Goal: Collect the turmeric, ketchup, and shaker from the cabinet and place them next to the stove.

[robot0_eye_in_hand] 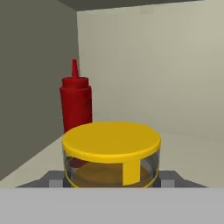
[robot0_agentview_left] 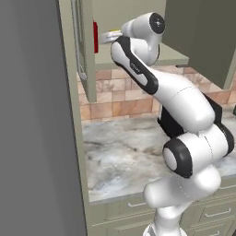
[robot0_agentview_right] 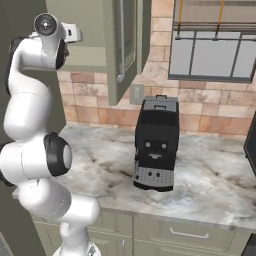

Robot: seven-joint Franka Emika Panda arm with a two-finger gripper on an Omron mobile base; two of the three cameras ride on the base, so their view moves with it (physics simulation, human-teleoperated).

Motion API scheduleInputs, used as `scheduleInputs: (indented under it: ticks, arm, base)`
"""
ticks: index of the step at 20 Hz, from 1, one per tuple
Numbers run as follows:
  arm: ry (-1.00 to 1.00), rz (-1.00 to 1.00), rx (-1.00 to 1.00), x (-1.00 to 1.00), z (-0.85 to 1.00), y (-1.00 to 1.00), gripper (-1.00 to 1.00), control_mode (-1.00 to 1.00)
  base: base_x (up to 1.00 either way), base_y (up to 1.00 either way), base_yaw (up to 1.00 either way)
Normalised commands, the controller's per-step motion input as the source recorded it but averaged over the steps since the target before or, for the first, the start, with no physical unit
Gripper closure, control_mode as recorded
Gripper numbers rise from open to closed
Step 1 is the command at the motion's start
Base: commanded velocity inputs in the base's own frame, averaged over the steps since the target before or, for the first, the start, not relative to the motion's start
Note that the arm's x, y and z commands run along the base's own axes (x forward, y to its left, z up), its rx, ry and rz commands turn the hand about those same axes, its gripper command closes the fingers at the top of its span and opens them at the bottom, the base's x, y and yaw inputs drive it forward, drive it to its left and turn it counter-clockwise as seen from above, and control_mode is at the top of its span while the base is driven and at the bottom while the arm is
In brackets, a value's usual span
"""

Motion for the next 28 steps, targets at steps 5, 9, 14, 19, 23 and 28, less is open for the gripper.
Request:
scheduleInputs:
  ticks: [5, 9, 14, 19, 23, 28]
  arm:
    - [-0.12, 0.0, 0.0, -0.76, -0.07, -0.13, 1.0, -1.0]
    - [-0.12, 0.0, 0.0, -0.92, -0.2, -0.02, 1.0, -1.0]
    - [-0.06, 0.0, 0.0, -0.94, -0.35, 0.0, 1.0, -1.0]
    - [-0.02, 0.0, 0.0, -0.91, -0.12, -0.05, 1.0, -1.0]
    - [0.0, 0.0, 0.0, -0.9, 0.0, -0.23, 1.0, -1.0]
    - [0.0, 0.0, 0.0, -0.83, 0.0, -0.39, 1.0, -1.0]
  base:
    - [0.0, 0.0, 0.0]
    - [0.0, 0.0, 0.0]
    - [0.0, 0.0, 0.0]
    - [0.0, 0.0, 0.0]
    - [0.0, 0.0, 0.0]
    - [0.0, 0.0, 0.0]
